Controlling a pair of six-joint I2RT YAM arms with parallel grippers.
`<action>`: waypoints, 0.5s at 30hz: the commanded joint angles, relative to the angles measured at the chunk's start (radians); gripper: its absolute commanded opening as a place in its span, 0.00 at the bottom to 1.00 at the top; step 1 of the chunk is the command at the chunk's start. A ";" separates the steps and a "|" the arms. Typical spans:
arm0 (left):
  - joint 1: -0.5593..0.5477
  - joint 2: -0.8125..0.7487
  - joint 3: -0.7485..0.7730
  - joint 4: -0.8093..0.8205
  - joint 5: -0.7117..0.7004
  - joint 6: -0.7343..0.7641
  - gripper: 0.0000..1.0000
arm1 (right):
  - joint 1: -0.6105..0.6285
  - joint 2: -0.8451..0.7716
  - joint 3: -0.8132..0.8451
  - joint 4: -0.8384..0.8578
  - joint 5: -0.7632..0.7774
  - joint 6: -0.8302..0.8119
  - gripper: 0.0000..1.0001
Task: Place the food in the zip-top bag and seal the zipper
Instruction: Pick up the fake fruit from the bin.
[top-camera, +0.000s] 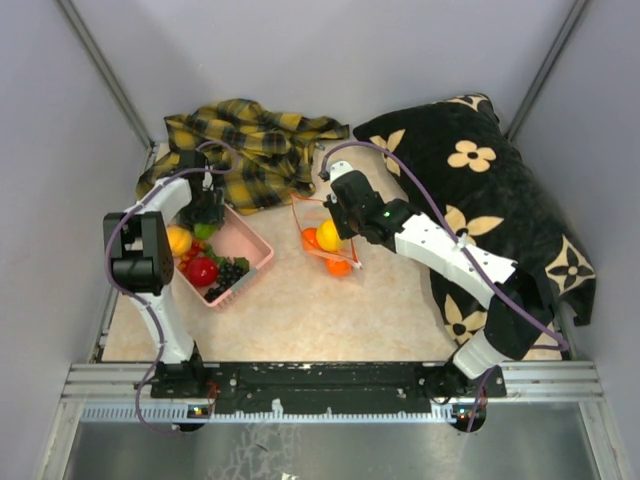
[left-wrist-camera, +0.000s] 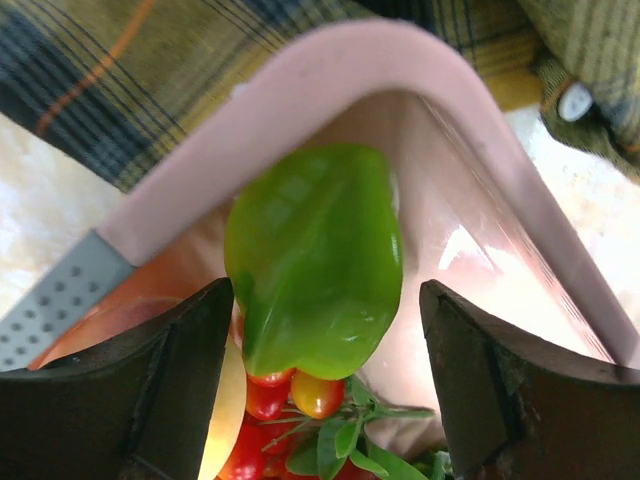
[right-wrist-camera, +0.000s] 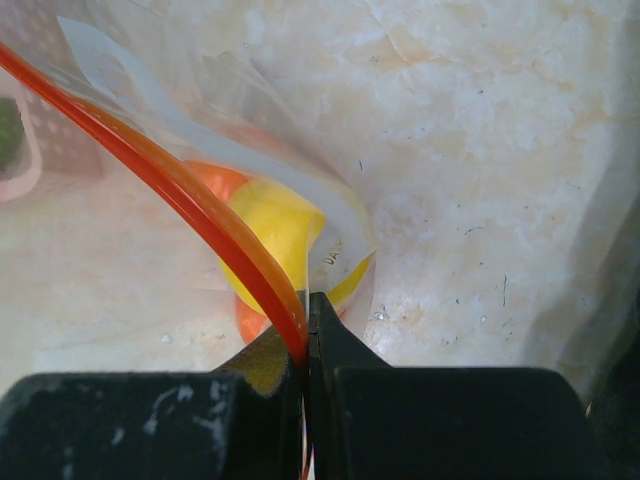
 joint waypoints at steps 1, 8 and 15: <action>0.000 -0.011 0.029 -0.052 0.120 -0.023 0.80 | -0.009 -0.032 0.004 0.036 -0.006 -0.015 0.00; 0.000 -0.064 0.010 -0.009 0.092 -0.045 0.82 | -0.009 -0.032 0.002 0.039 -0.003 -0.016 0.00; 0.001 -0.039 0.013 0.080 0.018 -0.104 0.80 | -0.009 -0.030 0.004 0.034 -0.002 -0.014 0.00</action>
